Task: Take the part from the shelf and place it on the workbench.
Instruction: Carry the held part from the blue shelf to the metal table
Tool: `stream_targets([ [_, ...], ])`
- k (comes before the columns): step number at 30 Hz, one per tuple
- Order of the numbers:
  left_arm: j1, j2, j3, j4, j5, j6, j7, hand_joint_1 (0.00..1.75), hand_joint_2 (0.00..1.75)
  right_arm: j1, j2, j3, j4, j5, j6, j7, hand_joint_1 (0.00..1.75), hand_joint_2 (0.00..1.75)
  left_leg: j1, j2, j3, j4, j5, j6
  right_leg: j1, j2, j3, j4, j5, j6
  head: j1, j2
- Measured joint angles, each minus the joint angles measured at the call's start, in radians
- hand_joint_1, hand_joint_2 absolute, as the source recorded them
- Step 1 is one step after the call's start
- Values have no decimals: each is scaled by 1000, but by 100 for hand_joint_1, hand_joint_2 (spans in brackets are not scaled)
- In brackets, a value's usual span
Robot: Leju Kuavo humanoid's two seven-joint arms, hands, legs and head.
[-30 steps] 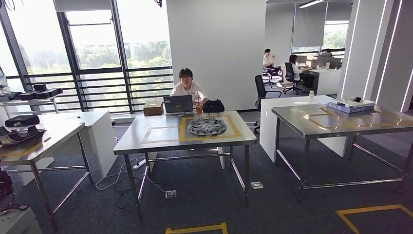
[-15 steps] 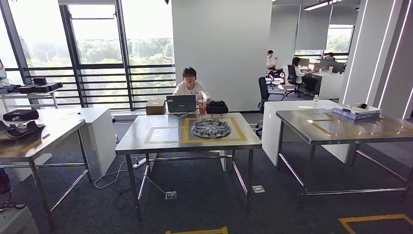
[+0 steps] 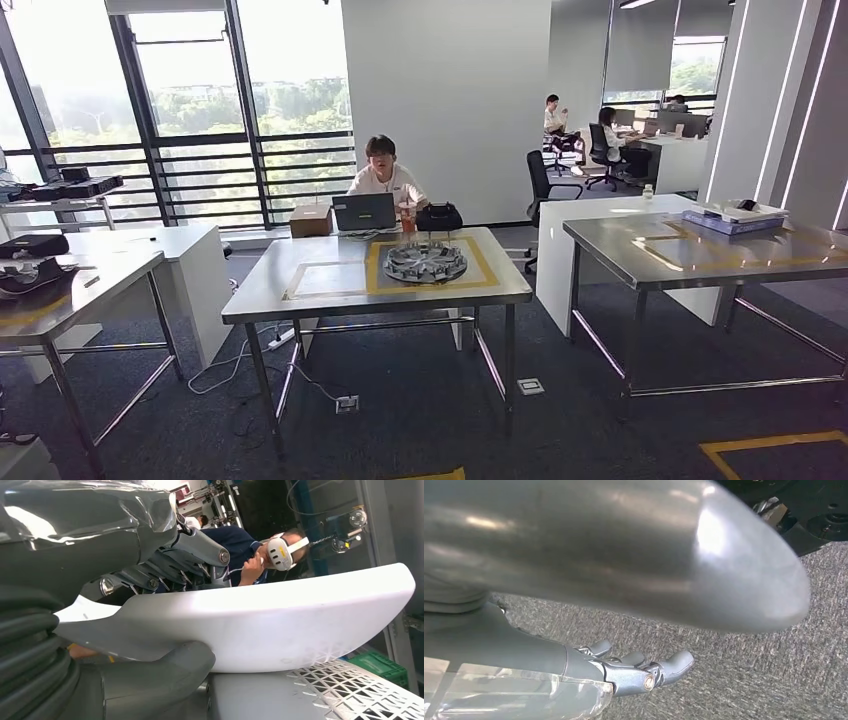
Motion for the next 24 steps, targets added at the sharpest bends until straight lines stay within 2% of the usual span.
stream_targets([
  [1, 1, 0, 0, 0, 0, 0, 0, 131, 175, 1, 0, 0, 0, 0, 2, 0, 0, 0, 2, 0, -38, 49, -5, -2, 1, 1, 6, 0, -6, 0, 0, 0],
  [2, 1, 1, 0, 0, 0, 1, 1, 131, 175, 2, 0, 0, 0, 0, 3, 0, 0, 0, 3, 0, -61, 66, 10, -1, 2, 2, 14, 0, -12, 1, -1, 0],
  [3, 1, 1, 0, 0, 0, 2, 2, 131, 175, 4, 0, 0, 1, 0, 5, 1, 0, 0, 3, 0, -64, 43, 46, 2, 3, 3, 24, 0, -19, 2, -1, 0],
  [5, 0, 1, -1, 0, 0, 4, 3, 131, 175, 5, 2, 1, 1, 1, 7, 2, 0, 0, -3, 0, -25, -88, 146, 20, 5, 6, 45, -3, -33, 4, -1, 0],
  [6, 0, 1, -1, 0, 0, 5, 4, 131, 175, 4, 4, 2, 1, 1, 8, 3, 0, 0, -7, 0, -2, -148, 178, 31, 7, 8, 53, -5, -38, 6, -1, 0],
  [7, -1, 1, -1, -1, 0, 6, 5, 131, 175, 2, 6, 3, 1, 1, 9, 3, 0, 0, -12, 1, 15, -190, 193, 40, 6, 9, 57, -8, -42, 9, -1, -1],
  [9, -2, 2, -1, -3, 0, 8, 6, 131, 175, 0, 7, 7, 1, 1, 10, 2, 0, 0, -19, 1, 25, -212, 185, 48, 5, 9, 61, -17, -46, 18, -1, -1],
  [11, -2, 1, -1, -8, 0, 9, 7, 131, 175, -2, 8, 10, 1, 2, 10, 2, 0, 0, -18, -1, 47, -239, 186, 53, 6, 5, 69, -26, -50, 27, 0, 0],
  [12, -3, 1, -2, -9, -1, 10, 7, 131, 175, -2, 8, 12, 1, 2, 10, 1, 0, 0, -16, -1, 64, -255, 189, 56, 8, 3, 65, -12, -57, 27, 0, 0],
  [13, -6, 0, -2, -10, -3, 11, 7, 131, 175, -3, 7, 14, 1, 2, 10, 0, 0, 0, -13, 0, 81, -271, 191, 59, 10, 1, 47, 25, -70, 25, 2, 0],
  [15, -15, 1, -4, -6, -4, 9, 3, 131, 175, -4, 4, 16, 2, 0, 10, 0, 0, 0, -13, 0, 97, -281, 185, 64, 10, 1, -38, 161, -108, 19, 5, -1],
  [16, -18, 1, -4, -3, -4, 7, 1, 131, 175, -4, 2, 17, 2, 0, 10, 0, 0, 0, -15, -2, 101, -280, 179, 65, 11, 1, -84, 223, -119, 21, 6, -1],
  [17, -19, 1, -4, 1, -4, 5, -1, 131, 175, -3, 1, 17, 2, -1, 10, 0, 0, 0, -16, -4, 106, -279, 173, 64, 10, 0, -118, 256, -115, 27, 7, -1],
  [18, -20, 2, -4, 4, -3, 3, -3, 131, 175, -1, 0, 18, 2, -1, 10, 0, 0, 0, -16, -6, 113, -278, 166, 63, 9, 0, -131, 248, -93, 36, 8, -1],
  [19, -21, 2, -4, 6, -3, 1, -4, 131, 175, 0, -1, 18, 2, -2, 11, 0, 0, 0, -16, -8, 122, -275, 157, 60, 8, 0, -122, 201, -56, 46, 9, -1],
  [20, -24, 2, -4, 8, -3, -1, -4, 131, 175, 1, -2, 18, 2, -2, 11, 0, 0, 0, -16, -9, 129, -269, 145, 55, 6, -2, -99, 129, -13, 57, 10, -1],
  [21, -27, 2, -4, 9, -3, -3, -5, 131, 175, 1, -2, 18, 2, -3, 12, 0, 0, 0, -18, -9, 132, -258, 130, 49, 5, -3, -74, 65, 21, 60, 11, -1],
  [22, -29, 3, -4, 10, -3, -5, -5, 131, 175, 0, -2, 18, 2, -5, 14, 0, 0, 0, -20, -9, 133, -247, 116, 44, 5, -5, -54, 19, 42, 54, 11, -1],
  [24, -33, 4, -5, 11, -2, -7, -6, 131, 175, -1, -2, 19, 3, -6, 19, 0, 0, 0, -23, -9, 131, -235, 95, 37, 9, -5, -40, -5, 47, 31, 9, -1],
])
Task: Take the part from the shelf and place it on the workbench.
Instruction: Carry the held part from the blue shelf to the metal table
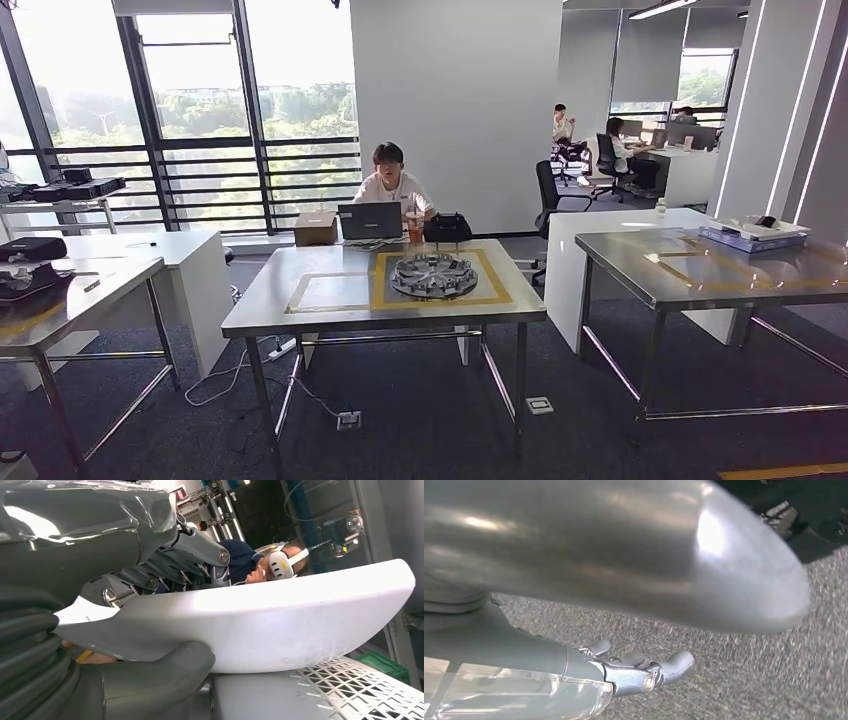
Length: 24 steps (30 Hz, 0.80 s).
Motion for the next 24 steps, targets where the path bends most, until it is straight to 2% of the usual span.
stream_targets([
  [2, -3, 1, -1, 0, 0, -1, -2, 131, 175, 0, 2, 1, 0, -1, 5, 5, 0, 0, 4, 1, 2, 6, -10, -6, -2, 1, 4, 0, -6, -16, -2, 0],
  [4, -6, 2, -1, 0, 1, -2, -5, 131, 175, 1, 3, 2, 0, -1, 9, 11, 0, 0, 10, 3, -23, 60, -37, -18, -6, 0, 12, 0, -12, -28, -4, 0],
  [5, -6, 2, -1, 0, 1, -2, -5, 131, 175, 1, 3, 3, 0, -1, 10, 14, 0, 0, 14, 4, -55, 116, -60, -25, -5, -2, 16, -1, -16, -33, -6, 0],
  [7, -2, 4, -3, 1, 3, -2, -5, 131, 175, 0, 3, 5, 0, -2, 12, 21, 0, 0, 21, 5, -140, 248, -103, -34, -5, -6, 23, -1, -25, -37, -7, 0],
  [8, 3, 4, -4, 1, 5, -1, -2, 131, 175, 1, 2, 6, 0, -4, 14, 27, 0, 0, 24, 5, -172, 289, -103, -36, -5, -10, 29, -1, -31, -36, -8, 0],
  [9, 9, 4, -4, 0, 6, 0, 0, 131, 175, 2, 2, 7, 0, -6, 15, 35, 0, 0, 25, 7, -188, 293, -83, -35, -4, -14, 38, -1, -37, -35, -9, 0],
  [10, 14, 4, -5, -1, 7, 3, 3, 131, 175, 3, 2, 8, 0, -7, 17, 42, 0, 0, 25, 9, -183, 258, -45, -32, -4, -17, 48, -1, -44, -34, -10, 0],
  [12, 17, 4, -6, -6, 7, 8, 7, 131, 175, 4, 3, 12, 0, -12, 19, 54, 0, 0, 19, 16, -134, 120, 46, -16, -2, -22, 67, -3, -57, -29, -10, 0],
  [13, 17, 4, -7, -8, 7, 11, 8, 131, 175, 2, 4, 13, 0, -18, 20, 59, 0, 0, 15, 20, -111, 63, 73, -7, -2, -23, 74, -5, -62, -25, -10, 0],
  [14, 18, 4, -7, -10, 7, 12, 8, 131, 175, -1, 5, 13, 0, -24, 21, 62, 0, 0, 10, 23, -98, 29, 85, 0, -2, -25, 77, -6, -66, -20, -9, 0],
  [16, 18, 4, -7, -12, 7, 16, 9, 131, 175, -5, 6, 13, 0, -33, 18, 63, 0, 0, 3, 23, -92, 11, 82, 7, -2, -31, 84, -16, -69, -9, -10, 0],
  [18, 19, 4, -7, -16, 6, 18, 9, 131, 175, -6, 6, 13, 0, -35, 13, 57, 0, 0, 7, 17, -68, -16, 89, 14, -2, -30, 88, -15, -72, -2, -9, 1],
  [19, 18, 4, -7, -18, 6, 19, 9, 131, 175, -5, 6, 13, 0, -35, 11, 54, 0, 0, 9, 15, -53, -31, 93, 18, -1, -24, 78, 7, -82, -3, -8, 0],
  [20, 18, 4, -7, -20, 4, 19, 9, 131, 175, -4, 4, 14, 0, -37, 9, 51, 0, 0, 10, 13, -41, -41, 96, 22, -1, -17, 52, 54, -99, -7, -6, 1],
  [22, 20, 4, -7, -20, 2, 19, 9, 131, 175, -3, 1, 14, 0, -41, 6, 46, 0, 0, 5, 8, -35, -44, 90, 28, 0, -5, -32, 188, -143, -14, -3, 0],
  [23, 21, 4, -8, -20, 1, 19, 9, 131, 175, -1, -1, 14, 0, -42, 4, 44, 0, 0, 4, 4, -33, -43, 86, 30, 1, -3, -71, 242, -155, -12, -2, 0],
  [24, 22, 4, -8, -20, 1, 19, 9, 131, 175, 1, -1, 14, 0, -44, 3, 43, 0, 0, 2, -1, -30, -42, 81, 30, 1, -2, -93, 260, -149, -7, -2, 0],
])
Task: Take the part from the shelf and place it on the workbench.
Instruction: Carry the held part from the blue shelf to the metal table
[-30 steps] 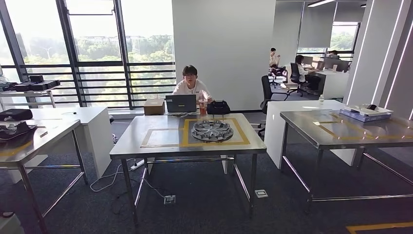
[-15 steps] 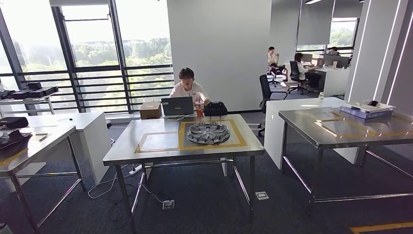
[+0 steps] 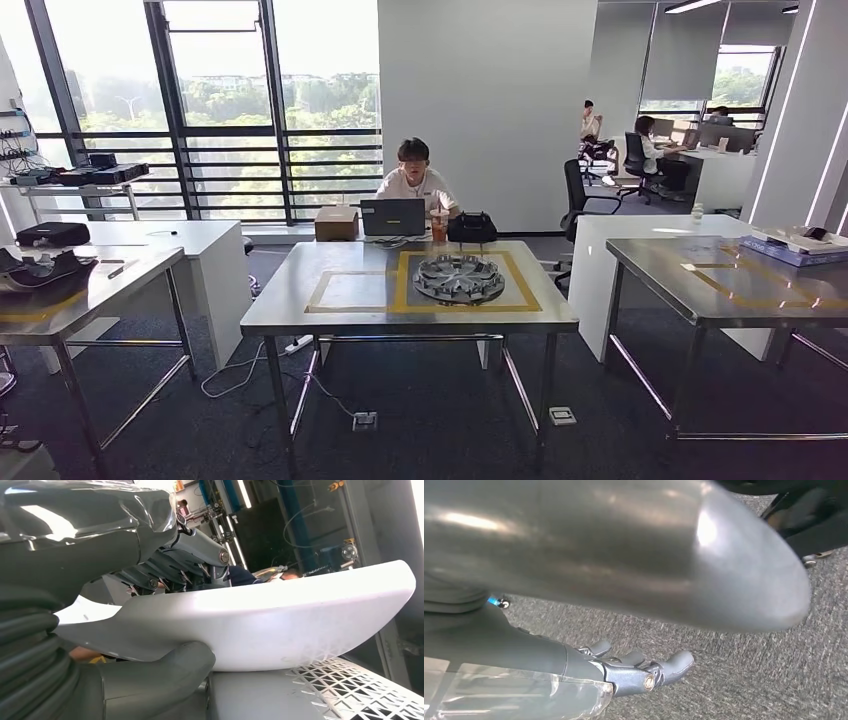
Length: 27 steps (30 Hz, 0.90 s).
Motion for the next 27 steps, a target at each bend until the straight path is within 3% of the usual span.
stream_targets([
  [1, 0, 0, 0, 0, 0, 0, 0, 131, 175, 2, 0, 0, 0, -1, 0, -1, 0, 0, 0, -5, 5, 2, -6, -1, 0, 0, 0, -23, 24, 8, 1, 0],
  [3, 1, 0, 0, 0, 0, 0, 0, 131, 175, 3, -1, 0, 0, -2, -1, -2, 0, 0, 0, -11, 18, 12, -24, -7, -1, 1, 53, -160, 102, 21, 3, 0],
  [5, 0, 0, 0, 0, -1, 0, 0, 131, 175, 2, -1, 0, 0, -3, -1, -3, 0, 0, -5, -13, 25, 25, -44, -16, 1, 2, 103, -264, 146, 14, 4, 0],
  [7, 0, 0, 0, -1, -2, 0, 0, 131, 175, 0, -1, 0, 1, -6, -2, -6, 0, 0, -9, -14, 26, 32, -57, -24, 6, 3, 114, -278, 146, -3, 2, 0],
  [10, -3, 1, 0, -3, -2, -1, -1, 131, 175, 1, 0, 0, 1, -11, -3, -18, 0, 0, -3, -8, 18, 56, -79, -38, 0, 3, 122, -279, 138, -20, -1, 0],
  [12, -11, 3, 0, -5, -1, -5, -5, 131, 175, 2, 0, 0, 1, -14, -4, -25, 0, 0, 6, -2, -33, 157, -124, -54, -3, 3, 132, -280, 131, -29, -3, 0],
  [14, -19, 7, 0, -1, 2, -13, -11, 131, 175, 1, 0, 0, 1, -19, -4, -30, 0, 0, 16, 2, -118, 298, -169, -66, -3, 3, 139, -280, 122, -32, -4, 0],
  [15, -22, 8, 0, 2, 5, -16, -14, 131, 175, 1, 0, 0, 1, -22, -6, -31, 0, 0, 21, 4, -148, 336, -168, -68, -3, 3, 144, -280, 118, -31, -5, 0],
  [16, -24, 9, 0, 3, 7, -19, -15, 131, 175, 1, 0, 0, 1, -24, -7, -33, 0, 0, 24, 5, -160, 336, -147, -69, -3, 3, 151, -280, 113, -30, -5, 0],
  [17, -26, 10, 0, 4, 9, -21, -16, 131, 175, 2, 1, 0, 1, -26, -9, -33, 0, 0, 26, 6, -151, 294, -106, -67, -3, 4, 160, -280, 107, -28, -6, 0],
  [19, -34, 10, 0, 4, 9, -23, -16, 131, 175, 1, 3, 0, 1, -29, -13, -35, 0, 0, 24, 8, -96, 149, -18, -57, -2, 4, 179, -281, 96, -22, -6, 0],
  [20, -38, 10, 0, 5, 9, -24, -16, 131, 175, 0, 4, 0, 1, -31, -15, -37, 0, 0, 20, 10, -71, 91, 6, -52, -1, 4, 184, -282, 91, -18, -7, 0],
  [21, -41, 10, 0, 5, 9, -25, -16, 131, 175, -1, 6, 0, 1, -33, -16, -39, 0, 0, 16, 11, -58, 58, 13, -46, 0, 4, 187, -283, 87, -13, -6, 0],
  [25, -46, 9, 0, 1, 4, -30, -9, 131, 175, -4, 12, 0, 1, -43, -27, -48, 0, 0, 12, 7, -31, 24, 8, -25, -3, 0, 188, -279, 73, 6, -6, 0],
  [27, -51, 6, 1, -1, 0, -30, -1, 131, 175, -5, 12, 0, 1, -46, -33, -53, 0, 0, 14, 6, -9, 6, 10, -14, -3, 0, 145, -195, 42, 1, -2, 0],
])
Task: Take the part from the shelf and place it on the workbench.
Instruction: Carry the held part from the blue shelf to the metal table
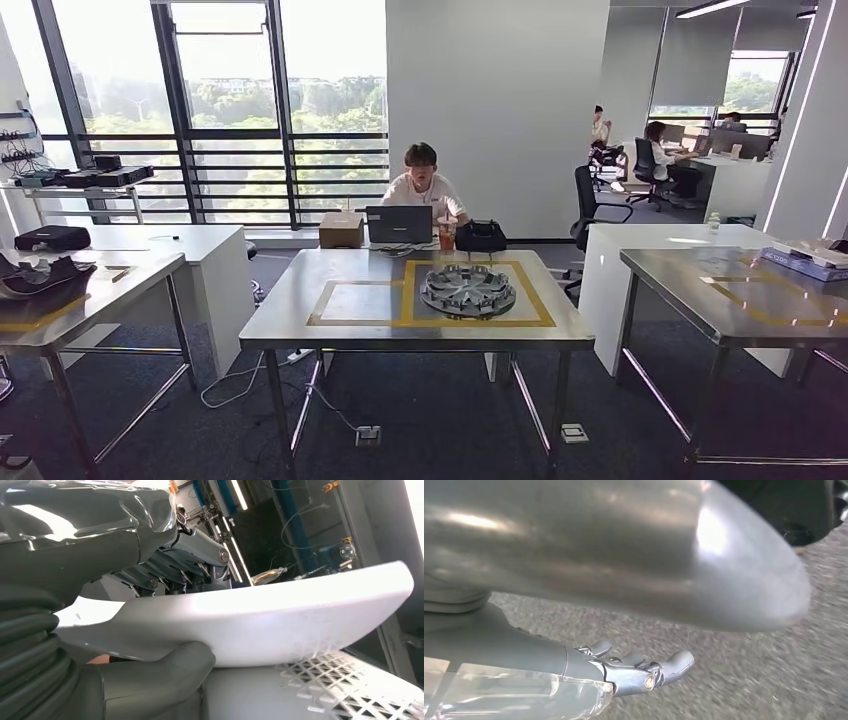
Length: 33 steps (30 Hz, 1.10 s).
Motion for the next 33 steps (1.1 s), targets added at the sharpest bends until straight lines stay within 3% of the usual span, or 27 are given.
stream_targets([
  [2, -3, -1, 0, 0, -1, 0, 7, 131, 175, 0, -1, 0, 0, -3, -5, -4, 0, 0, -6, -1, 7, -1, -7, 7, 2, 1, -89, 142, -44, -5, 3, 0],
  [3, -3, -1, -1, 0, -1, 0, 10, 131, 175, 1, -1, 0, 0, -4, -6, -6, 0, 0, -9, -3, 9, 0, -11, 9, 2, 1, -129, 193, -53, -3, 4, 0],
  [4, -2, -1, -1, 0, -1, 0, 12, 131, 175, 2, -1, 0, 0, -5, -7, -7, 0, 0, -11, -6, 13, 1, -17, 10, 2, 1, -151, 209, -44, 2, 4, 0],
  [5, -2, -1, 0, -1, 0, 0, 13, 131, 175, 3, -1, 0, 0, -6, -7, -8, 0, 0, -12, -9, 20, 4, -24, 9, 3, 1, -150, 182, -17, 10, 5, 0],
  [7, -3, -1, 0, -4, 2, 0, 17, 131, 175, 5, -1, 0, 0, -8, -7, -9, 0, 0, -13, -12, 34, 12, -43, 3, 3, 1, -101, 42, 65, 23, 7, 0],
  [9, -3, 0, 0, -7, 6, -1, 21, 131, 175, 4, -2, 0, 0, -13, -7, -9, 0, 0, -17, -13, 40, 24, -67, -6, 5, 1, -52, -62, 113, 13, 7, 0],
  [11, -4, 0, 0, -10, 11, -1, 26, 131, 175, 3, -1, 0, 0, -22, -7, -8, 0, 0, -20, -13, 42, 30, -82, -15, 11, 2, -38, -78, 113, -8, 5, 0],
  [14, -6, 0, 1, -16, 19, -1, 32, 131, 175, 4, 4, 1, 0, -35, -12, 2, 0, 0, -13, -10, 35, 59, -107, -31, 4, 3, -29, -80, 104, -25, 3, 0],
  [16, -6, 0, 1, -17, 25, -1, 36, 131, 175, 6, 6, 5, 0, -43, -17, 10, 0, 0, -5, -7, -21, 166, -155, -47, 1, 3, -19, -81, 96, -34, 1, 0],
  [18, -2, 0, 1, -17, 29, -2, 37, 131, 175, 6, 6, 10, 0, -51, -20, 19, 0, 0, 5, -4, -106, 300, -196, -58, 1, 4, -9, -81, 86, -37, -1, 0],
  [19, 1, 0, 1, -17, 30, -2, 37, 131, 175, 6, 5, 14, 0, -54, -21, 23, 0, 0, 8, -2, -133, 328, -189, -60, 2, 4, -2, -81, 80, -37, -2, 0],
  [20, 3, 1, 1, -17, 30, -2, 37, 131, 175, 7, 5, 16, 0, -56, -22, 27, 0, 0, 11, -1, -142, 319, -162, -60, 2, 5, 6, -81, 74, -35, -2, 0],
  [22, 4, 1, 3, -17, 28, -2, 34, 131, 175, 6, 3, 22, 0, -62, -23, 31, 0, 0, 12, 1, -105, 196, -64, -52, 2, 6, 27, -82, 60, -31, -4, 0],
  [24, 4, 1, 6, -17, 22, -4, 31, 131, 175, 0, 2, 30, 1, -69, -24, 30, 0, 0, 5, 2, -59, 78, -5, -40, 5, 8, 42, -83, 46, -23, -4, 0],
  [27, 3, 1, 9, -18, 12, -6, 28, 131, 175, -10, 2, 41, 1, -81, -25, 29, 0, 0, -4, 2, -41, 42, -7, -24, 5, 7, 53, -93, 36, -5, -4, 0],
  [29, 2, -1, 11, -22, 6, -7, 28, 131, 175, -15, 1, 49, 1, -85, -26, 27, 0, 0, -2, 0, -18, 19, -3, -12, 5, 4, 54, -84, 27, 2, -2, 0],
  [31, -3, -6, 13, -24, 2, -6, 31, 131, 175, -21, 0, 55, 1, -89, -28, 24, 0, 0, 1, 0, 5, 0, 0, -1, 7, 3, 4, 8, -6, -3, 1, 0],
  [33, -5, -10, 14, -24, 1, -6, 37, 131, 175, -24, -1, 62, 1, -96, -32, 19, 0, 0, -4, -2, 11, -2, -7, 7, 8, 3, -89, 149, -43, -6, 3, 0],
])
